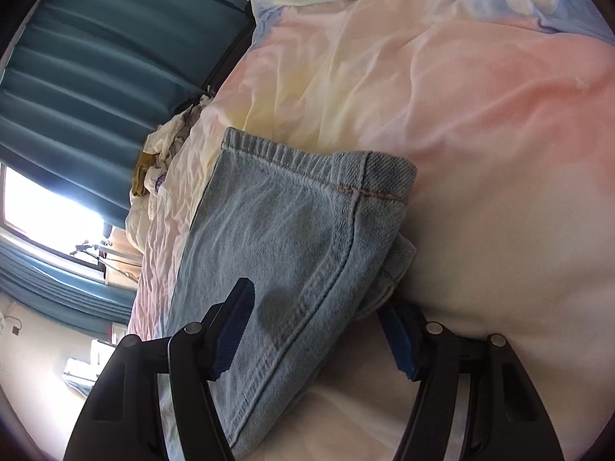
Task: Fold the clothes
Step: 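Lift the leg hem with the right gripper and carry it toward the waistband, then lay the leg hem over the jeans near the waistband and open the right gripper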
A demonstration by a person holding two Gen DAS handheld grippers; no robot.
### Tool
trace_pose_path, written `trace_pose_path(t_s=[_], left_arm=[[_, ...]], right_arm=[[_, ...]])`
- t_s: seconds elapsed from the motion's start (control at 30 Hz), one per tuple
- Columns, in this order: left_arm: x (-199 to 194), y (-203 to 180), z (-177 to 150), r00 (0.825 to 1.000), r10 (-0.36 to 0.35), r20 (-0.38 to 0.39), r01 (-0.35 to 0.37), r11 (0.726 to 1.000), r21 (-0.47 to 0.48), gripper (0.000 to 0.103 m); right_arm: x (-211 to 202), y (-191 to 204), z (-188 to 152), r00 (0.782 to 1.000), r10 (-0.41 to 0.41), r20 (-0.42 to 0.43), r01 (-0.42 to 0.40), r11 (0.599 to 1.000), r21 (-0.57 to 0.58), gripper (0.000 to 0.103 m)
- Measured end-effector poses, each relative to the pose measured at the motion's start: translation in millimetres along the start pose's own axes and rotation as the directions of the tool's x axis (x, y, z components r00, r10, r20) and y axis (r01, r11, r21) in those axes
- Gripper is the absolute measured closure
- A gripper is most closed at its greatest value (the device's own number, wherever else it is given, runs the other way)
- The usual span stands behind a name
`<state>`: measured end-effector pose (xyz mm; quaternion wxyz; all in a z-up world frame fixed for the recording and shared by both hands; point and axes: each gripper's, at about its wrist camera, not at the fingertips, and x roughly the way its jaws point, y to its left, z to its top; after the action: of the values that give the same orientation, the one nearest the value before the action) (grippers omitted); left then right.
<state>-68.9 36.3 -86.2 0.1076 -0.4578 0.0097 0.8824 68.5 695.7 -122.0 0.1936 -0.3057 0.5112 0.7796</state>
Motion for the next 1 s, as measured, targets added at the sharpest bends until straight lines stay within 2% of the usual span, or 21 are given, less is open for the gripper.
trace_pose_path(t_s=[0.07, 0.17, 0.2, 0.3, 0.37, 0.5, 0.6, 0.73, 0.87, 1.0], left_arm=[[2.0, -0.1, -0.1, 1.0, 0.003, -0.002, -0.003, 1.0, 0.002, 0.058], [3.4, -1.0, -0.2, 1.0, 0.007, -0.004, -0.007, 1.0, 0.005, 0.058], [3.4, -1.3, -0.2, 1.0, 0.009, -0.004, -0.009, 1.0, 0.007, 0.058], [3.1, -1.2, 0.3, 1.0, 0.009, -0.005, -0.009, 1.0, 0.007, 0.058], [2.3, 0.0, 1.5, 1.0, 0.001, -0.01, -0.001, 1.0, 0.015, 0.058], [-0.5, 6.9, 2.3, 1.0, -0.023, -0.014, 0.023, 1.0, -0.006, 0.058], [-3.8, 9.9, 3.2, 1.0, -0.022, -0.015, 0.022, 1.0, -0.01, 0.058], [-13.3, 21.7, 10.1, 1.0, 0.019, 0.005, -0.019, 1.0, -0.014, 0.058], [-24.5, 45.6, 17.4, 0.999, -0.005, 0.034, 0.008, 0.996, -0.085, 0.058], [-34.7, 62.7, 21.0, 0.998, -0.007, 0.068, 0.016, 0.991, -0.132, 0.058]], right_arm=[[1.5, 0.5, 3.8, 1.0, -0.013, 0.028, 0.013, 1.0, 0.012, 0.048], [1.6, 6.6, 8.8, 0.997, -0.051, 0.063, 0.051, 0.999, 0.001, 0.072], [-0.4, 9.8, 10.8, 0.995, -0.065, 0.076, 0.066, 0.998, -0.008, 0.083], [-12.0, 33.1, 11.5, 0.989, -0.087, 0.123, 0.096, 0.993, -0.069, 0.094], [-24.3, 58.2, 9.3, 0.98, -0.11, 0.167, 0.133, 0.982, -0.137, 0.094], [-53.1, 115.0, -0.1, 0.965, -0.082, 0.251, 0.146, 0.957, -0.25, 0.095], [-72.2, 156.6, -11.3, 0.959, -0.043, 0.278, 0.134, 0.939, -0.315, 0.095], [-91.2, 213.5, -33.3, 0.957, -0.005, 0.29, 0.124, 0.911, -0.393, 0.095], [-101.4, 272.3, -64.0, 0.953, 0.009, 0.303, 0.15, 0.855, -0.496, 0.095], [-107.9, 326.6, -105.3, 0.943, 0.045, 0.33, 0.178, 0.769, -0.613, 0.095]])
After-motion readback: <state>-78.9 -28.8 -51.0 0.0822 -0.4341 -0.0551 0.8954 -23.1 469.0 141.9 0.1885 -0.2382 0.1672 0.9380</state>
